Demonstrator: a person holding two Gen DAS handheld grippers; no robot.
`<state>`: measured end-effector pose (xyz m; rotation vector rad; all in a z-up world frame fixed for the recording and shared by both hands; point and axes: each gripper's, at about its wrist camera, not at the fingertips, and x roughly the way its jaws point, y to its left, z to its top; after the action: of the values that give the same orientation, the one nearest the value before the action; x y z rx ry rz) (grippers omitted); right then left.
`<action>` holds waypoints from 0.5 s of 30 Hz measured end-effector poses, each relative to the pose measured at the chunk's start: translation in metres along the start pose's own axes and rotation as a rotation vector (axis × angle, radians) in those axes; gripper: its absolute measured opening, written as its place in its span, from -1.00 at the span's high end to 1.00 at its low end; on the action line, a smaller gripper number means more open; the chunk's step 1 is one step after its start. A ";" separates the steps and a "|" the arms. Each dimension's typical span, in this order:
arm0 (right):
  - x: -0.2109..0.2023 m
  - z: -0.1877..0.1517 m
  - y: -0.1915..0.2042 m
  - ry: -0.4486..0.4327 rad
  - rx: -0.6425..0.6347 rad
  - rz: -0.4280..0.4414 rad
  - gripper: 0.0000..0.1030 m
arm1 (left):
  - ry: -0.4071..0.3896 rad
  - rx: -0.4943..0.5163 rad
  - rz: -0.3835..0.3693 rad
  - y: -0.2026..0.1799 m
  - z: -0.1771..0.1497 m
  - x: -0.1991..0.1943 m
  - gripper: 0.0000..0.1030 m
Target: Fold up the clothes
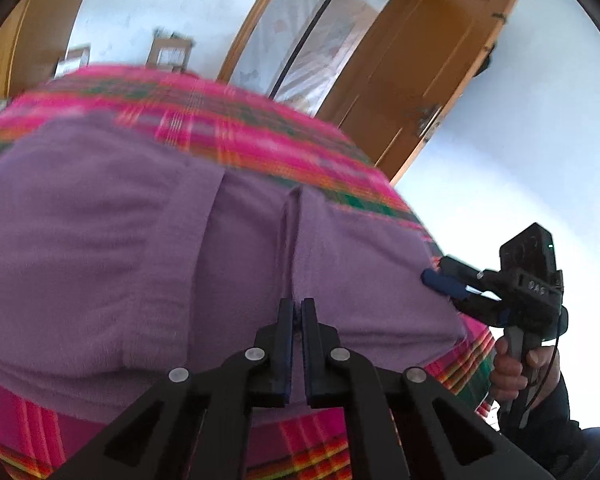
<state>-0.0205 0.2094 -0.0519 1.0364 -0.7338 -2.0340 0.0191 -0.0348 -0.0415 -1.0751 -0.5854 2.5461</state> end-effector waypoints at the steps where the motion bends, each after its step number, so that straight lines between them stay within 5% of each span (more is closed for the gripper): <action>1: 0.000 0.000 -0.001 -0.002 0.004 0.000 0.29 | 0.012 -0.009 0.001 0.003 -0.001 0.001 0.81; 4: -0.002 0.000 -0.001 -0.007 -0.002 0.000 0.28 | 0.008 -0.022 0.021 0.004 0.001 -0.002 0.39; 6: -0.003 0.001 0.000 -0.009 -0.007 0.000 0.28 | 0.004 -0.030 0.002 0.004 0.002 -0.002 0.31; 10: -0.005 0.000 -0.002 -0.012 -0.004 0.003 0.28 | 0.043 -0.011 -0.029 -0.003 0.005 0.011 0.28; 15: -0.007 -0.002 -0.002 -0.011 0.002 0.005 0.28 | 0.039 0.043 0.020 -0.016 0.004 0.020 0.28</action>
<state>-0.0171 0.2156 -0.0516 1.0236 -0.7440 -2.0364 0.0053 -0.0136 -0.0433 -1.1186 -0.5104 2.5371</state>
